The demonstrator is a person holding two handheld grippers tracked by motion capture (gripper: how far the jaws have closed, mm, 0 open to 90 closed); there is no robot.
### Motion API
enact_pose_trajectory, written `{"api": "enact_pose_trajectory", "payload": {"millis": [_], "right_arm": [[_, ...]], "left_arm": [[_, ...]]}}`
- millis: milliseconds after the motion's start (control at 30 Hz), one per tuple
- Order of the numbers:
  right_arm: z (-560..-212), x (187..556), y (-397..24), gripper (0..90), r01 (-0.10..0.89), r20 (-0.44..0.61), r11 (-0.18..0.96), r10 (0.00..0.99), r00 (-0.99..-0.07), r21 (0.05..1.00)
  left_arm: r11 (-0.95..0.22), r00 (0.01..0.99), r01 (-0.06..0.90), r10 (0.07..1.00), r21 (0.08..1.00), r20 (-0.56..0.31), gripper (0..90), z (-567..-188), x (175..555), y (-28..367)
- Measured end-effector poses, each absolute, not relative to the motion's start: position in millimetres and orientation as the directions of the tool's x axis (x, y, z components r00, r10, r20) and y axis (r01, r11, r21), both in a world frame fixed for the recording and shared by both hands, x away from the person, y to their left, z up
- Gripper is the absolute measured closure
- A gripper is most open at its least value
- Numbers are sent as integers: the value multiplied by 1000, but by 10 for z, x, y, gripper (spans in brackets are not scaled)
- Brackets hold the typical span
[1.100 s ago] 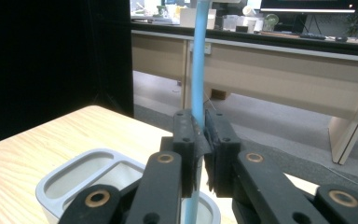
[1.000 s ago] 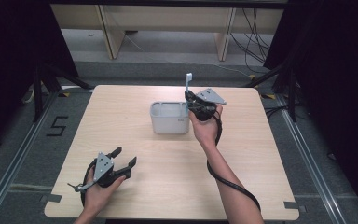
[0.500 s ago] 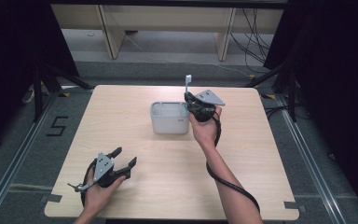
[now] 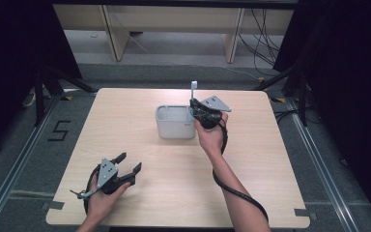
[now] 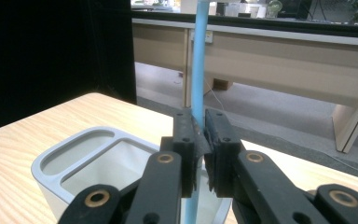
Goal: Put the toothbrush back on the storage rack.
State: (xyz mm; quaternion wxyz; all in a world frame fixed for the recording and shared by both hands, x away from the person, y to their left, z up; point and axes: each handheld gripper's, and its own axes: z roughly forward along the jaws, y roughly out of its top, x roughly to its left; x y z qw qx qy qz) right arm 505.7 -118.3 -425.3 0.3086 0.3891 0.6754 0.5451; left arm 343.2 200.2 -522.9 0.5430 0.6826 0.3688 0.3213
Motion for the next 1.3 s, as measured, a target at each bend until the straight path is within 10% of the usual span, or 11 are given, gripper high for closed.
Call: {"api": "enact_pose_trajectory", "payload": {"millis": [1300], "right_arm": [[-4453,5085,-1204,834,226,21,110,860,-510,968]], "left_arm": [[-127,527,144,849,981,32,294,-5237,3444,2001]]}}
